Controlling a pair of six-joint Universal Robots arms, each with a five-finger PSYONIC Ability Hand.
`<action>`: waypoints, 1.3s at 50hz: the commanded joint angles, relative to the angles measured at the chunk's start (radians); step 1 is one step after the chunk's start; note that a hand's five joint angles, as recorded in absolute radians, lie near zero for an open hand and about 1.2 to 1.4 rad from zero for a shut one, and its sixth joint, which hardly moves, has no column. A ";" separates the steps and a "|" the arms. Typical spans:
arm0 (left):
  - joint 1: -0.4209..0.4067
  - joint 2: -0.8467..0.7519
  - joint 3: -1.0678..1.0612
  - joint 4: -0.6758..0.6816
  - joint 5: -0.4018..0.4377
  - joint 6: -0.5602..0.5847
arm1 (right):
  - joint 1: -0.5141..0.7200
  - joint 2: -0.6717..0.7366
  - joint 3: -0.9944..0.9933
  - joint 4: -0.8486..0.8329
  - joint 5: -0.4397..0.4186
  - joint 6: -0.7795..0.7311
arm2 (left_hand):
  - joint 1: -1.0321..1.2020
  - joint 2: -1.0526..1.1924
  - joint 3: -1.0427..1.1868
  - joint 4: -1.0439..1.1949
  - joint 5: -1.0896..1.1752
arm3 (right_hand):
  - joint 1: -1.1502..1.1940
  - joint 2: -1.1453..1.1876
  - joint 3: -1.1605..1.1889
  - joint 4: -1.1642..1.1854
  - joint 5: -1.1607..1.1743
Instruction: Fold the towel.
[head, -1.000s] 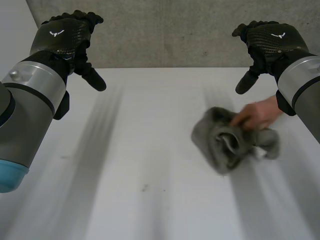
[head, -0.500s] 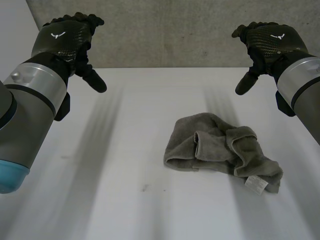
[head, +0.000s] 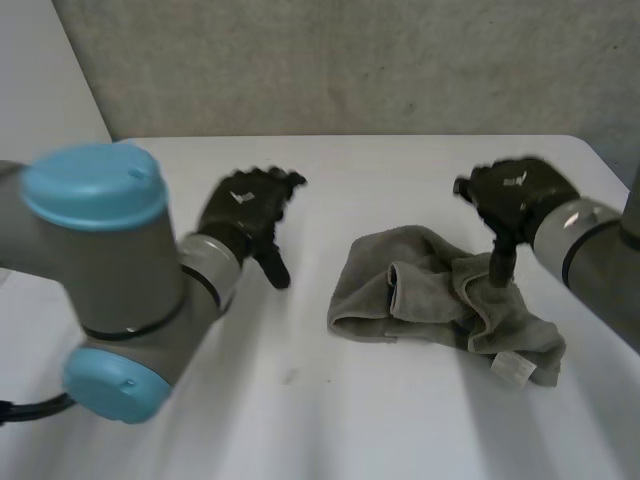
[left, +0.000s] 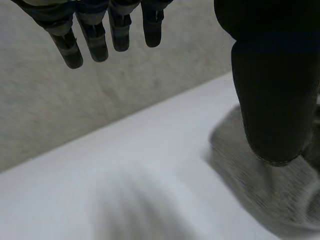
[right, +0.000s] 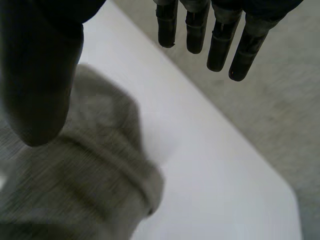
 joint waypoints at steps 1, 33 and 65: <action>-0.044 -0.122 -0.003 0.086 0.044 -0.005 | -0.004 -0.005 0.157 -0.018 -0.027 -0.075 | 0.058 0.051 0.051 0.053 0.035 | -0.033 -0.076 -0.068 -0.077 -0.051; -0.113 -0.452 0.198 0.179 0.060 -0.017 | 0.002 0.020 0.579 -0.732 -0.088 -0.534 | 0.540 0.532 0.532 0.535 0.517 | 0.570 0.527 0.535 0.525 0.552; 0.087 0.058 0.222 0.032 -0.043 -0.004 | -0.236 -0.229 0.230 -0.467 -0.123 0.241 | 1.217 1.210 1.210 1.212 1.195 | 1.188 1.146 1.153 1.144 1.171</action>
